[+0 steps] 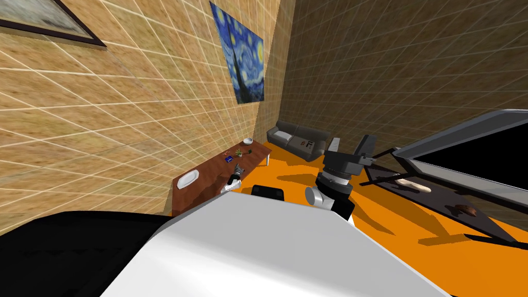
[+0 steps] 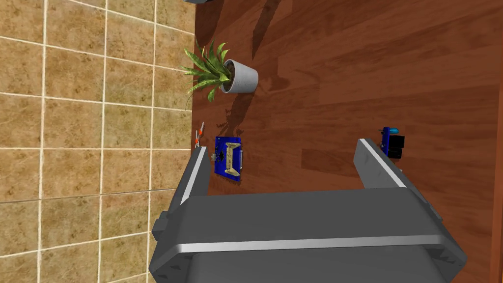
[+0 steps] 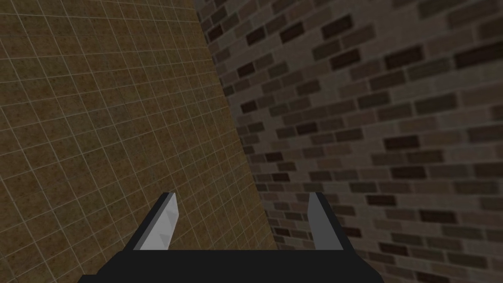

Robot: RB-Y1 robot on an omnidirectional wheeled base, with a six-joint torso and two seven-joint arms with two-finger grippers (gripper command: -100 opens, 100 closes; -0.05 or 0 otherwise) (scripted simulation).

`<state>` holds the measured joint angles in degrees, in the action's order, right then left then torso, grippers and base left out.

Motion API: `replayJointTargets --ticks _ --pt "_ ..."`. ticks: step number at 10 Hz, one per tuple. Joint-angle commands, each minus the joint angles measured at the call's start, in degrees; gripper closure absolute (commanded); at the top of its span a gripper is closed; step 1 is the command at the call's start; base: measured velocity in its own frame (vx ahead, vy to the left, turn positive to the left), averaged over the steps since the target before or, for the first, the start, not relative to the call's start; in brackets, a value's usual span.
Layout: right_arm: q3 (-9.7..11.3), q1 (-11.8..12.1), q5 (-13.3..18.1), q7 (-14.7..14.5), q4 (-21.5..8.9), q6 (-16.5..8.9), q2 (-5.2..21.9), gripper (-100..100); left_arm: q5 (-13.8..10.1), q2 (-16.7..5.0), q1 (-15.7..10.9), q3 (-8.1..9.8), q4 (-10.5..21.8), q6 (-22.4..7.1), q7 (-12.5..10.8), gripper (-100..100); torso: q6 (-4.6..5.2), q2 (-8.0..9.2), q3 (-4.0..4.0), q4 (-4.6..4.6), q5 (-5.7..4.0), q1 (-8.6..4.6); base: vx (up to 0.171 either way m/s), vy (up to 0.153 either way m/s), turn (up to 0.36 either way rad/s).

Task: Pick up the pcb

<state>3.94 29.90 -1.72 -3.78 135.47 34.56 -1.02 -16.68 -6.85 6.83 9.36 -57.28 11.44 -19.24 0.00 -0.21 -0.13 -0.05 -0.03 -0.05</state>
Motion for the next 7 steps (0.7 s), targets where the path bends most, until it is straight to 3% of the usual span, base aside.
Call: replayJointTargets --ticks 1,2,5,7 --pt "0.0 0.0 0.0 0.0 0.0 0.0 0.0 0 -0.3 -0.5 -1.1 0.66 2.9 -1.0 -0.1 -100 0.00 0.00 0.00 0.00 0.00 0.00 0.051 -0.016 0.013" --pt "0.0 0.0 0.0 0.0 0.0 0.0 0.0 0 -0.3 -0.5 -1.1 0.66 3.3 -1.0 -0.1 -100 -0.01 0.01 0.01 0.00 0.00 0.01 0.044 -0.010 0.010" --pt "0.0 0.0 0.0 0.0 0.0 0.0 0.0 0 -0.5 -0.5 -2.9 2.62 9.5 -3.9 0.6 -100 -0.01 -0.07 -0.04 -0.01 0.01 0.02 0.083 -0.015 0.024" --pt "0.0 0.0 0.0 0.0 0.0 0.0 0.0 0 -0.6 -0.6 -3.3 3.20 11.1 -4.7 0.8 -100 0.00 -0.06 -0.04 -0.01 0.00 0.01 0.064 -0.011 0.011"
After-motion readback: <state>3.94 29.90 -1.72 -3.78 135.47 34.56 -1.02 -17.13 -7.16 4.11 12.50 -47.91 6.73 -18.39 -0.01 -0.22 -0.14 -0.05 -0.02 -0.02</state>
